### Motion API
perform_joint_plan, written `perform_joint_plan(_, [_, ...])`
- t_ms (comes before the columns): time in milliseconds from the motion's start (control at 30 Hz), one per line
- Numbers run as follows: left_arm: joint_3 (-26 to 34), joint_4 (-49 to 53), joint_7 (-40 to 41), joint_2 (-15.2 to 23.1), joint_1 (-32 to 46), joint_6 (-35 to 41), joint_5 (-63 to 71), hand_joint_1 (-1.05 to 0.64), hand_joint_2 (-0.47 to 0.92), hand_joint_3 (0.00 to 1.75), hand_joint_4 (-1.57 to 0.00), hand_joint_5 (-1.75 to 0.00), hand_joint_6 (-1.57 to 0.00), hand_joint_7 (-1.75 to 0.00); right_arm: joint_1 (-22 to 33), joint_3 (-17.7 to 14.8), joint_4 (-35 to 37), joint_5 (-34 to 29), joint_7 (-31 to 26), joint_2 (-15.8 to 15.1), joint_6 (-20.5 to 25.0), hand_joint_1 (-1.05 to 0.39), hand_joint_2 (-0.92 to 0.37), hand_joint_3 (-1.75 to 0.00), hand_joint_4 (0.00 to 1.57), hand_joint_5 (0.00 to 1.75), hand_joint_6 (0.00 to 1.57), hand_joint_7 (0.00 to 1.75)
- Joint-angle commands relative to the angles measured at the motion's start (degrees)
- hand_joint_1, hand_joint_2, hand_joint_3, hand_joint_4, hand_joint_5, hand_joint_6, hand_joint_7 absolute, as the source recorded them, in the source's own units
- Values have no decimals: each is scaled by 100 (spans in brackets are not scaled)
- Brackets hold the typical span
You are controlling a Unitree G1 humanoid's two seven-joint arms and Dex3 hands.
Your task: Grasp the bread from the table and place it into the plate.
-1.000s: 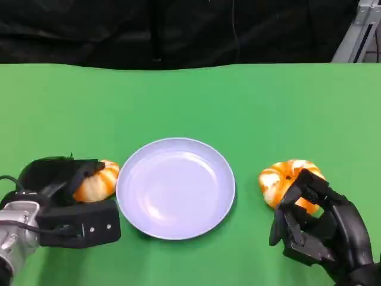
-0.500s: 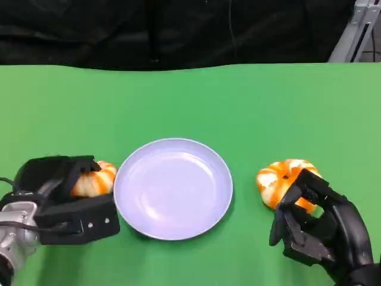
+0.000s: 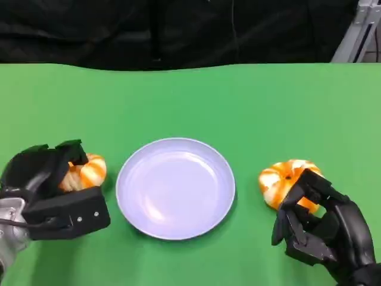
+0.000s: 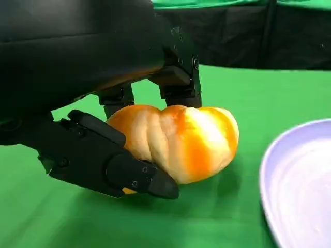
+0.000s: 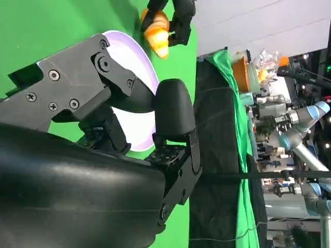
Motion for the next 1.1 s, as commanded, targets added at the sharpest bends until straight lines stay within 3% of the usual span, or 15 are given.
perform_joint_plan(33, [151,-789,134,173,-2,-102,-41,-8,92,26,-62,-166,-71,-137,-32,-55,58,94,59,-60,-10,-11,-60,-113,83,175,62,175])
perform_joint_plan(167, [250,-1486,-80,126,143,96,-62,-4,92,21,-62,-165,-76,-128,-27,-57,77,47,45,-45,-74,-11,-60,-113,83,175,61,175])
perform_joint_plan(400, [149,-2364,-246,92,335,191,102,-1,92,19,-63,-171,-77,-133,-27,-37,84,4,38,-38,-119,-12,-60,-113,84,175,62,175])
perform_joint_plan(633, [-52,-2837,-401,-89,496,107,285,-10,92,30,-64,-160,-79,-117,-5,-26,28,10,24,-34,-84,-12,-59,-114,84,175,61,175])
perform_joint_plan(767, [-160,-3095,-611,-221,599,189,352,-12,92,30,-58,-167,-72,-129,-2,-3,-13,-12,-12,-17,-56,-11,-59,-114,84,175,61,175])
perform_joint_plan(1000, [-339,-3362,-921,-485,762,350,403,-14,92,30,-59,-157,-74,-119,9,37,-115,15,-73,-13,77,-10,-59,-114,84,175,62,175])
perform_joint_plan(1100, [-398,-3193,-948,-643,727,340,408,-14,92,32,-56,-163,-68,-131,24,50,-163,14,-86,-8,96,-10,-59,-115,84,175,62,175])
